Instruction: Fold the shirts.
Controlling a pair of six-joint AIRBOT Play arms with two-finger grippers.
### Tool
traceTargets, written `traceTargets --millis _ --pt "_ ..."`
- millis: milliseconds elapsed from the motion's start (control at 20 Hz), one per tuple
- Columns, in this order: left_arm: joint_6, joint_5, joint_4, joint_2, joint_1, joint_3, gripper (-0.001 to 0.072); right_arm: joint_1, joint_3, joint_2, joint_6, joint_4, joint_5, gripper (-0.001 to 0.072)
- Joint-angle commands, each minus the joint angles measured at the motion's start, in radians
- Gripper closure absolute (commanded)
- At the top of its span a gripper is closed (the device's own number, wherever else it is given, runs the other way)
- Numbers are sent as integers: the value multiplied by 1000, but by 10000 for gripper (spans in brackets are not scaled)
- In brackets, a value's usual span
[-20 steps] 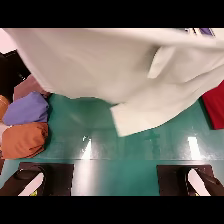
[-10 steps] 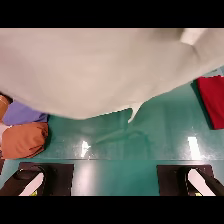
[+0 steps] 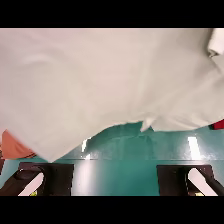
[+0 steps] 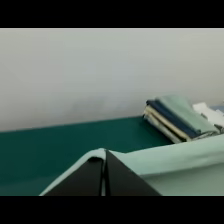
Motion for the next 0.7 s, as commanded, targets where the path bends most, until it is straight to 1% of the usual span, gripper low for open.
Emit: traceTargets --millis 0,150,250,350,400,500,600,650 --pt "-42 -19 51 -100 1 -235 686 130 -51 -187 55 -39 128 699" --pt "-50 -40 47 -256 1 -361 686 262 -172 -378 68 -149 236 699" --pt "-48 -16 46 -377 1 -395 686 311 -245 -491 67 -163 218 699" --pt "-10 48 46 -492 1 -395 686 330 -276 -587 55 -162 125 699" --pt "12 107 44 -540 1 -395 686 332 -275 -629 45 -161 61 698" --pt "25 250 43 -605 1 -395 686 331 -245 -698 12 -156 -54 699" --pt "39 377 41 -636 1 -395 686 331 -164 -761 -21 -156 -109 699" --pt "39 415 41 -642 1 -395 686 331 -124 -785 -46 -156 -125 699"
